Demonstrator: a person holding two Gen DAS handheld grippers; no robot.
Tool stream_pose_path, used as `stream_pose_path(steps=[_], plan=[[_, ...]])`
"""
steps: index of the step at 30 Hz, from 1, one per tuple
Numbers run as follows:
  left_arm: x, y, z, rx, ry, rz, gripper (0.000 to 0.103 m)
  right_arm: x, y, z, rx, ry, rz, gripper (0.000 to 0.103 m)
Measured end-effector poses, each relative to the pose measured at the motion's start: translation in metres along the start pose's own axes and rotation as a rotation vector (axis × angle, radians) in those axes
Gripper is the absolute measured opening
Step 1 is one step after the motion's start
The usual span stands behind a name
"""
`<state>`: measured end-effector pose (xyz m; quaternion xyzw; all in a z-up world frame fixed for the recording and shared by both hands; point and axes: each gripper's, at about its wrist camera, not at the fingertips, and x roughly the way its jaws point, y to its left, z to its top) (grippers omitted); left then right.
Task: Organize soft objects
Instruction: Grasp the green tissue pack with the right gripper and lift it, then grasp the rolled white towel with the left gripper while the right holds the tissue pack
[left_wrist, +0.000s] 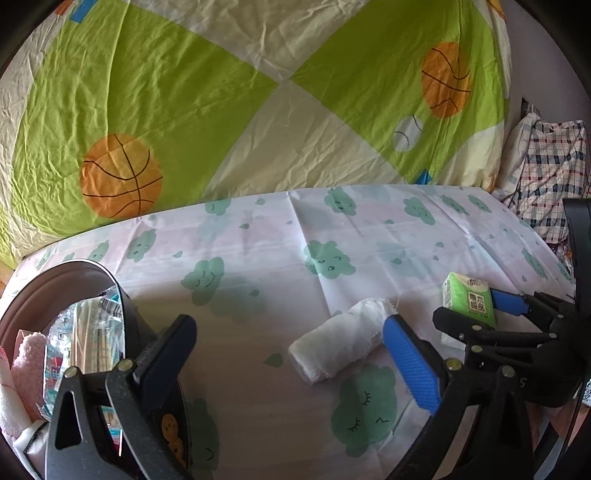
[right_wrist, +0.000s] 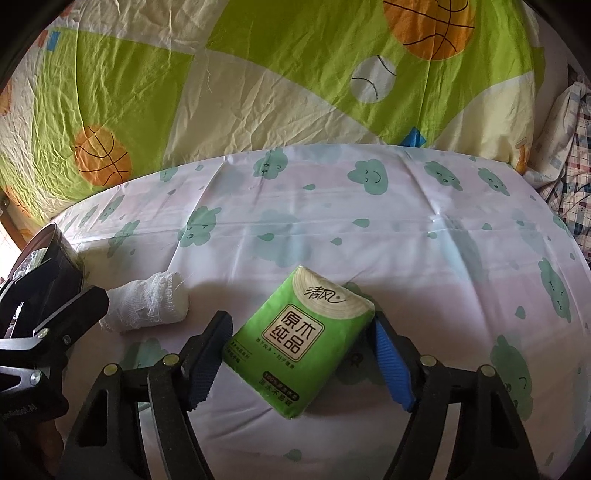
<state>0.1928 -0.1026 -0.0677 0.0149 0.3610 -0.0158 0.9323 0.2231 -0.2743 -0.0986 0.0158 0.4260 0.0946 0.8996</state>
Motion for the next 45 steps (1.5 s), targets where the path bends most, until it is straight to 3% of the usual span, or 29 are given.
stream_pose_path(steps=[12,20,25,28,30,38,45], plan=[[0.006,-0.011,-0.002,0.038,0.019,-0.076,0.102,-0.022,-0.024,-0.004,0.100,-0.095,-0.070,0.077],[0.028,-0.019,0.000,0.056,0.093,-0.113,0.102,-0.026,-0.026,-0.004,0.106,-0.111,-0.076,0.077],[0.039,-0.019,-0.004,0.056,0.136,-0.122,0.090,-0.027,-0.023,-0.004,0.094,-0.115,-0.070,0.077],[0.043,-0.019,-0.005,0.060,0.160,-0.141,0.076,-0.028,-0.021,-0.004,0.082,-0.121,-0.063,0.077],[0.044,-0.018,-0.006,0.053,0.165,-0.151,0.059,-0.028,-0.021,-0.004,0.083,-0.123,-0.057,0.077],[0.038,-0.019,-0.007,0.066,0.147,-0.172,0.038,-0.034,-0.022,-0.005,0.096,-0.154,-0.045,0.077],[0.029,-0.010,-0.006,0.018,0.104,-0.173,0.031,-0.038,-0.016,-0.007,0.074,-0.179,-0.025,0.077]])
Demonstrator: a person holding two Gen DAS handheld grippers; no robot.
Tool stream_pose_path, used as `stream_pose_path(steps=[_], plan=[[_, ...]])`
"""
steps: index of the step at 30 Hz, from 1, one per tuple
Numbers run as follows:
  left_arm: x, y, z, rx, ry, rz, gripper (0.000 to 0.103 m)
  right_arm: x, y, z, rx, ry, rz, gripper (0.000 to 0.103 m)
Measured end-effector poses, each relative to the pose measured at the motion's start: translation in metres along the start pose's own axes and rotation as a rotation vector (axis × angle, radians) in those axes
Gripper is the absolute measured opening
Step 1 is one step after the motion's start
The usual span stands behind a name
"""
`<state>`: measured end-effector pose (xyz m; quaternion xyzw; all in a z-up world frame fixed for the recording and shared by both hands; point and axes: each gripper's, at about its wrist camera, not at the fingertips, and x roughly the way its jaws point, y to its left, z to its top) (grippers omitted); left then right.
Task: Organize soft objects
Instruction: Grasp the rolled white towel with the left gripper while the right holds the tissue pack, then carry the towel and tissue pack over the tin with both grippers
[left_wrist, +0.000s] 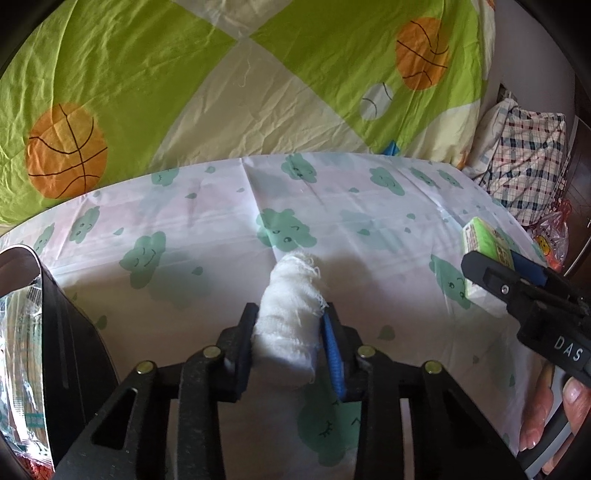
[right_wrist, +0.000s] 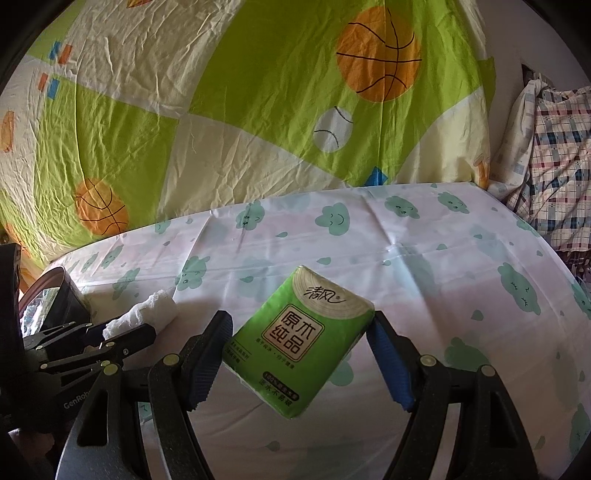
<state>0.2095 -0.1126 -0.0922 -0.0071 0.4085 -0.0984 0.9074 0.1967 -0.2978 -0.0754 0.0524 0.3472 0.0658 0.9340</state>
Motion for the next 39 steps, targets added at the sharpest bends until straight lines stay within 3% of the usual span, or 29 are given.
stream_pose_path(steps=[27,39], plan=[[-0.044,0.004,-0.024,0.002,-0.142,0.084,0.030,-0.022,0.015,-0.007,-0.026,-0.077,0.040,0.077],[-0.059,0.009,-0.037,-0.017,-0.148,0.070,0.030,-0.031,0.023,-0.010,-0.055,-0.114,0.020,0.077]])
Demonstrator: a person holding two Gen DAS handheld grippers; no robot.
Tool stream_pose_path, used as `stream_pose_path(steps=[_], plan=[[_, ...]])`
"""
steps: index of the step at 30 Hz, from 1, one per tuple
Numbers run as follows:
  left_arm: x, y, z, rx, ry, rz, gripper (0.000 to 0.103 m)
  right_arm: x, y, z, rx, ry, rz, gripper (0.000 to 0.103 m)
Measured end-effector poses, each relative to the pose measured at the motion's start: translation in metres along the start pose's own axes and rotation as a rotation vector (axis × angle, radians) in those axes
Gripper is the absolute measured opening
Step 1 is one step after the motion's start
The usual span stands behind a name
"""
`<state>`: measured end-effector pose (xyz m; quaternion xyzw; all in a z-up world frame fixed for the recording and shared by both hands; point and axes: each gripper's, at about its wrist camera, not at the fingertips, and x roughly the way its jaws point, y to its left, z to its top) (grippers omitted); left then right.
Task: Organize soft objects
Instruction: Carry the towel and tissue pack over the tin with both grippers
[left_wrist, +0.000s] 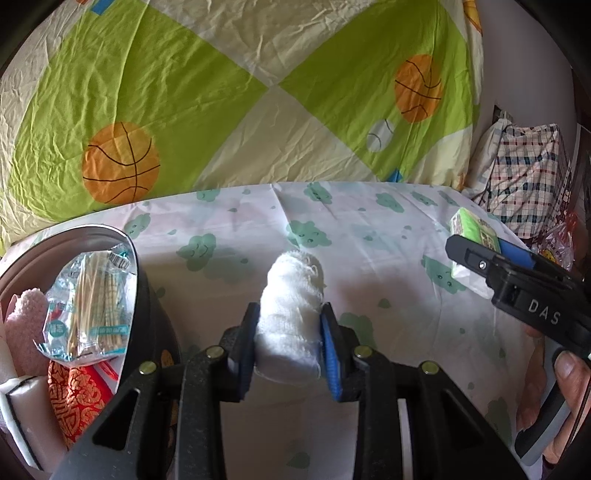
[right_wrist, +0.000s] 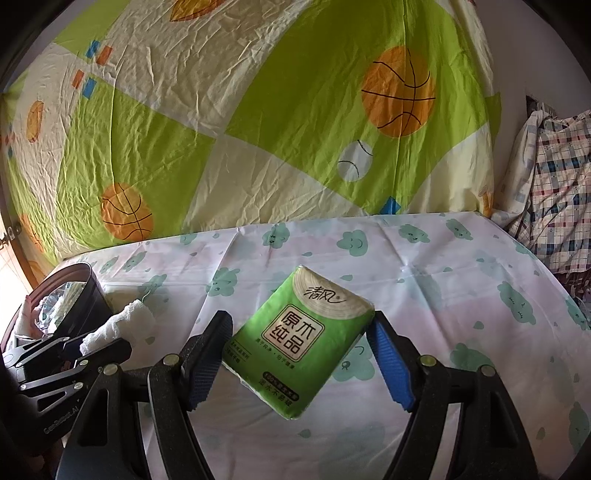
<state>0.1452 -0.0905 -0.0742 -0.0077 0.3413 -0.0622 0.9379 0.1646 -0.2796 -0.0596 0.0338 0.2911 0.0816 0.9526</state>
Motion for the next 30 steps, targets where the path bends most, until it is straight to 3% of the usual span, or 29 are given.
stream_pose_path(steps=[30], plan=[[-0.049,0.015,-0.029,-0.019,-0.084,0.008,0.030,-0.028,0.033,-0.014,-0.099,-0.060,-0.004,0.077]])
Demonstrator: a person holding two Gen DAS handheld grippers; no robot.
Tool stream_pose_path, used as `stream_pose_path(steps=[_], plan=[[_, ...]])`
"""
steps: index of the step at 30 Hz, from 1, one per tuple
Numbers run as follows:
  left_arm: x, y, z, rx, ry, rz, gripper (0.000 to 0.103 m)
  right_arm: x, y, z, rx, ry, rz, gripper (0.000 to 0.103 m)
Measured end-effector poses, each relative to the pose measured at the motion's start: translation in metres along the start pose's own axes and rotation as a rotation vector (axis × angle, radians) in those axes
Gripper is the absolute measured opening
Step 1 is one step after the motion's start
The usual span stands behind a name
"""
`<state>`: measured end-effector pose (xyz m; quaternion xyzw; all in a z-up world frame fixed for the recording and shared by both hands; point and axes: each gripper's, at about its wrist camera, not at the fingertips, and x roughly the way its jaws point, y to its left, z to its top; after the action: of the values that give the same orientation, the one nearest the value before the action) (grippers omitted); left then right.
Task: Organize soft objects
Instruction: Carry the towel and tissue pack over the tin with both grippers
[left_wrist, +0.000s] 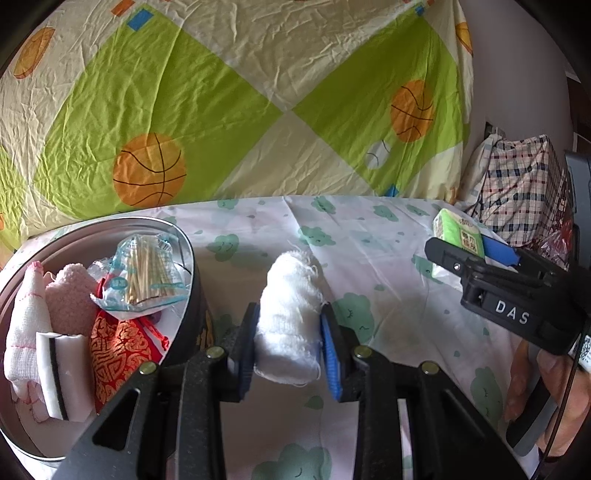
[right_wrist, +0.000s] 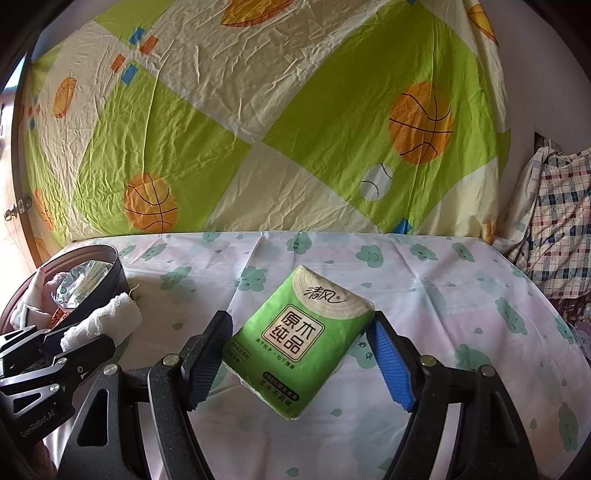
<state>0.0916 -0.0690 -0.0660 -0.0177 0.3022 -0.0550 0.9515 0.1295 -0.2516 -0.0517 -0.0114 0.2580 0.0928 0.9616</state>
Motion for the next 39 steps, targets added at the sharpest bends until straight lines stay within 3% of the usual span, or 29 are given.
stream_pose_path(steps=[39], plan=[[-0.053,0.010,-0.023,-0.013,-0.113,0.033,0.030,-0.028,0.040,-0.014,-0.055,-0.012,0.061,0.077]])
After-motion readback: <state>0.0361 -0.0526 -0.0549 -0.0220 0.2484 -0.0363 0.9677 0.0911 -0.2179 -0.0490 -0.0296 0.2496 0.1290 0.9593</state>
